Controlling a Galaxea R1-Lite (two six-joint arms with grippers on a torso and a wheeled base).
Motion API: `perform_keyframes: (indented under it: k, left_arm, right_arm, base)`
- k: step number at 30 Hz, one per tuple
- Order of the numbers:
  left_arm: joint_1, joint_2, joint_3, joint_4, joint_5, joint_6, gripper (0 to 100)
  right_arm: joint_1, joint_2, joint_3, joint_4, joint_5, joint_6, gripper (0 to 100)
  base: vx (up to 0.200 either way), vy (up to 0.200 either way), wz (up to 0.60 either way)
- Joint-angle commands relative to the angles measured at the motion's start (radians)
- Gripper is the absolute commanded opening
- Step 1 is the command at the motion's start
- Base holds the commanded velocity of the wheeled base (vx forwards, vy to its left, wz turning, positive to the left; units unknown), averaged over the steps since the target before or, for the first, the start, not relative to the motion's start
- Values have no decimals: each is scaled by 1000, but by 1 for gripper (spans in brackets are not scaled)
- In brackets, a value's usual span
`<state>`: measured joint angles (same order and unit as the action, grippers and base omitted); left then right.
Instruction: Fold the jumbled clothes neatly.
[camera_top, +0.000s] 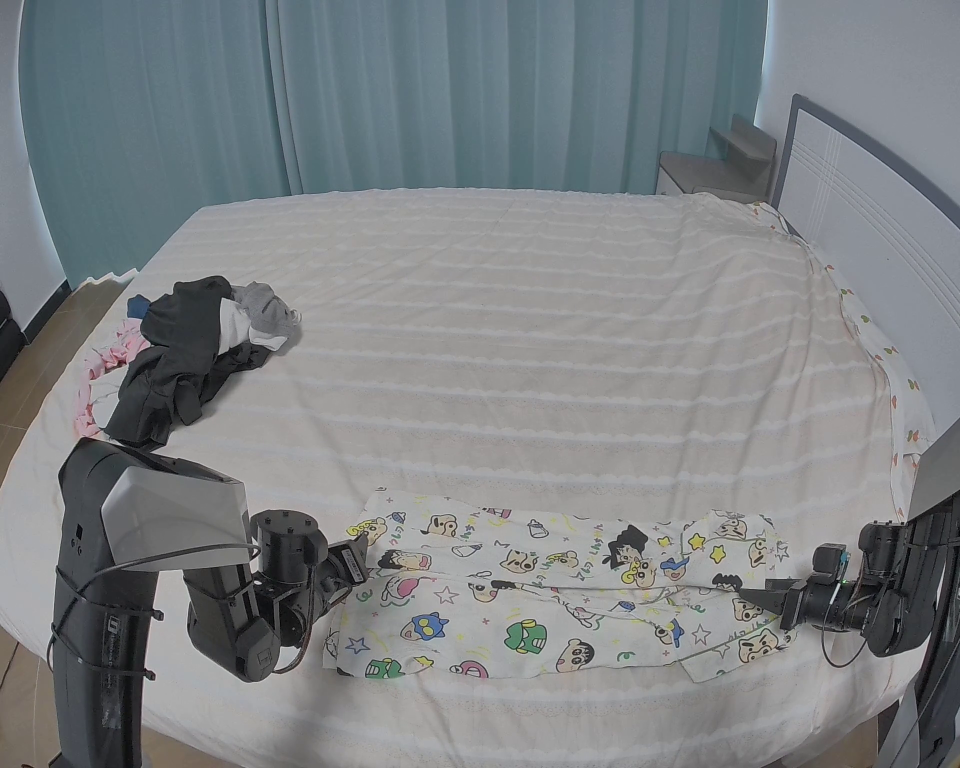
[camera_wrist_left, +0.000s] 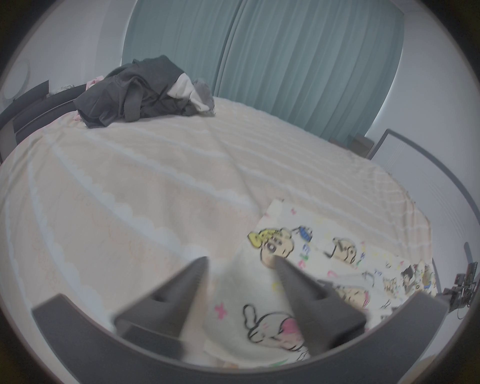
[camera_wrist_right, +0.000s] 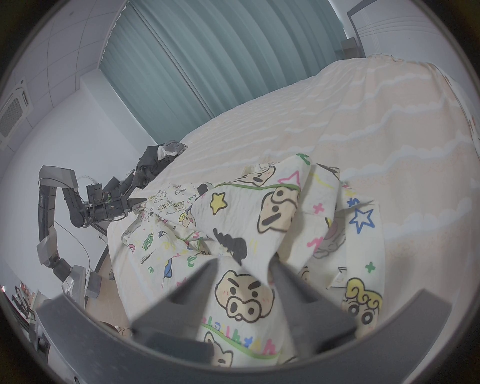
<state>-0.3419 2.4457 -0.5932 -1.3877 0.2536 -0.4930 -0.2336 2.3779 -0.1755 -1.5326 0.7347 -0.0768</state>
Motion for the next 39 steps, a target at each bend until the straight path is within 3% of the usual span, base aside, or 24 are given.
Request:
perform_keyframes:
  k: [1,13,17,21,22,24,25,27,28,30,31,34,35,39]
  left_arm:
    - [3,6,10,-37,1,1,100]
    - [41,2,128,-183,-2,-16,100]
    - [70,-22,153,-183,-4,-85,100]
    - [104,-163,190,-183,-34,-271,100]
    - [104,-171,194,-183,-37,-280,100]
    - [100,-246,250,-183,-65,-372,100]
    - [95,-283,279,-183,-68,-421,100]
    - [95,-300,294,-183,-71,-447,100]
    - [95,-324,322,-183,-71,-493,100]
    - [95,-330,340,-183,-79,-523,100]
    - [93,-329,352,-183,-96,-547,100]
    - [81,-321,368,-183,-125,-559,100]
    - [81,-321,368,-183,-125,-559,100]
    - [83,-297,388,-183,-142,-567,100]
  right_arm:
    - [-16,-25,4,0,0,0,100]
    - [-125,-108,34,0,25,9,100]
    - [-159,-135,33,0,34,19,100]
    - [-161,-238,24,0,55,150,100]
    - [-156,-246,25,0,54,167,100]
    - [-81,-324,33,0,26,318,100]
    - [-35,-364,36,0,-21,407,100]
    - [-3,-382,33,0,-61,451,100]
    - [74,-388,27,0,-146,500,100]
    - [126,-378,18,0,-222,499,100]
    - [177,-348,-13,0,-297,485,100]
    - [280,-305,-125,31,-328,434,100]
    - [280,-305,-125,31,-328,434,100]
    - [356,-292,-154,200,-382,376,100]
  base:
    - [0,0,0]
    - [0,0,0]
    - [0,0,0]
    - [0,0,0]
    - [0,0,0]
    - [0,0,0]
    - [0,0,0]
    - [0,0,0]
    - [0,0,0]
    - [0,0,0]
    - [0,0,0]
    - [0,0,0]
    - [0,0,0]
    - [0,0,0]
